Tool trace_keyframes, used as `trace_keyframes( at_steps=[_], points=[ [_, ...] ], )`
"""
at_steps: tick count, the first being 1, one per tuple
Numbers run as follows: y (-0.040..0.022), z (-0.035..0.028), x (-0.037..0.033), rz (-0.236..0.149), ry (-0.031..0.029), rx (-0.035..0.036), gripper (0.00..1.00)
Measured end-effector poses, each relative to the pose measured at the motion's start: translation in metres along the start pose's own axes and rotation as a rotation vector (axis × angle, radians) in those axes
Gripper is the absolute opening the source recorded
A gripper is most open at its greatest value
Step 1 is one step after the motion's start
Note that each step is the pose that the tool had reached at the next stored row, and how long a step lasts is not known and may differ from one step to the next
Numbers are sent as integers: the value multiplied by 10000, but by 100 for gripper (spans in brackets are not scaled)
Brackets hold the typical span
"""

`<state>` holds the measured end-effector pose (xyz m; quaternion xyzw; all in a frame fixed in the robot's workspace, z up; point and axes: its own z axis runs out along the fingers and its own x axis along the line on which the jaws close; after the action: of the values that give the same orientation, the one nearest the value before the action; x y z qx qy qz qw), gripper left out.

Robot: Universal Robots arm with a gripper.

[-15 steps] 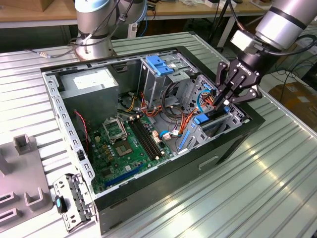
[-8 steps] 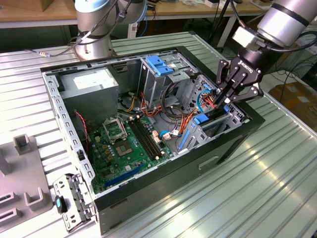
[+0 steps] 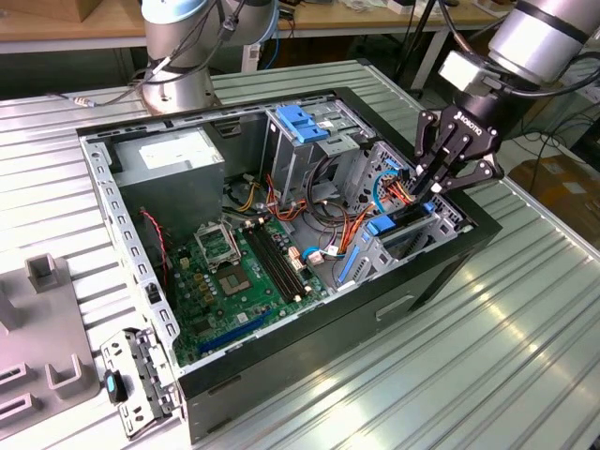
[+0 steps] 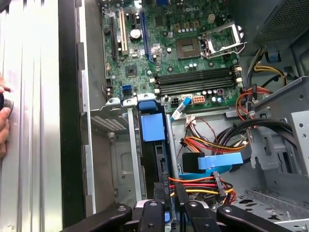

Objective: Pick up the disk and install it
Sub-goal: 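Insert the first disk wire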

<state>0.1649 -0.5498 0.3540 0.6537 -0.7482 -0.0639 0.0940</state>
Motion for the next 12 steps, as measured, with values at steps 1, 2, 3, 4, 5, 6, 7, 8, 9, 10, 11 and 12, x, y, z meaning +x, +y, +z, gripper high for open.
trace_keyframes(
  at_steps=[1, 2, 3, 4, 5, 6, 7, 8, 9, 10, 11, 12],
  points=[
    [20, -38, 3, 1, -17, 80, 24],
    [30, -57, 5, 1, -26, 128, 24],
    [40, -72, 7, 3, -38, 202, 24],
    [57, -73, 9, 7, -64, 373, 24],
    [72, -71, 12, 14, -89, 570, 24],
    [86, -67, 14, 18, -116, 768, 24],
    [106, -63, 16, 23, -145, 983, 24],
    [126, -58, 19, 27, -170, 1162, 24],
    [142, -54, 21, 32, -191, 1303, 24],
    [160, -50, 23, 35, -204, 1412, 24],
    [179, -46, 26, 38, -218, 1504, 24],
    [199, -41, 28, 38, -237, 1587, 24]
  ],
)
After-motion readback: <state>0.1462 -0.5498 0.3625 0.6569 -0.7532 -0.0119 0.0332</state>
